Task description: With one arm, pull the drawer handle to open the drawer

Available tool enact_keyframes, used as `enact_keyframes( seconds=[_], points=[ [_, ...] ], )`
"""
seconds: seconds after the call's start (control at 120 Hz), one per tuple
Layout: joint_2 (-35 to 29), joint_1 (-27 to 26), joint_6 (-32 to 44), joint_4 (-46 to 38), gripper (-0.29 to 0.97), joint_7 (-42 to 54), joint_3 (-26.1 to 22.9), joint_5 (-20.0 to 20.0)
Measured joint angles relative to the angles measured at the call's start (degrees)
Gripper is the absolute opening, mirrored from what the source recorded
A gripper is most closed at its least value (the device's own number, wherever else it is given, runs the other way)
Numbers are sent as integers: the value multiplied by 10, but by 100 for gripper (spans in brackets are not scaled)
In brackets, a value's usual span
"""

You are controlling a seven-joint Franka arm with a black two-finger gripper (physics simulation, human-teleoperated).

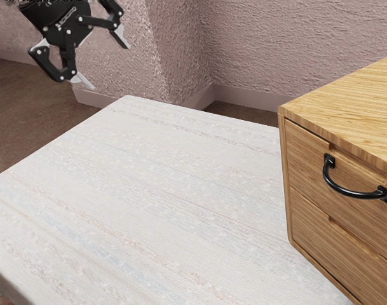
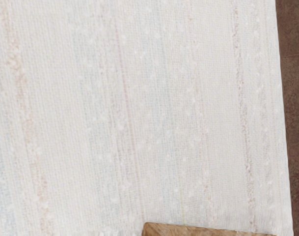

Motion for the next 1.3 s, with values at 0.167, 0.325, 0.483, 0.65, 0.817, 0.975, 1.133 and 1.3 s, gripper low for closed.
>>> enact_keyframes(
  seconds=[0.167,0.325,0.483,0.65,0.817,0.975,1.133,1.3],
  points=[
    [-31,-192,68,-87,65,12,134,-1],
    [-55,-252,112,-134,64,19,143,0],
    [-82,-320,158,-184,63,25,152,0],
    [-82,-341,197,-224,62,28,153,0],
    [-72,-359,236,-239,59,31,151,0],
    [-58,-370,269,-245,50,34,145,-3],
    [-36,-370,305,-246,39,35,132,-10],
    [-36,-395,330,-257,34,37,125,-15]
  ],
)
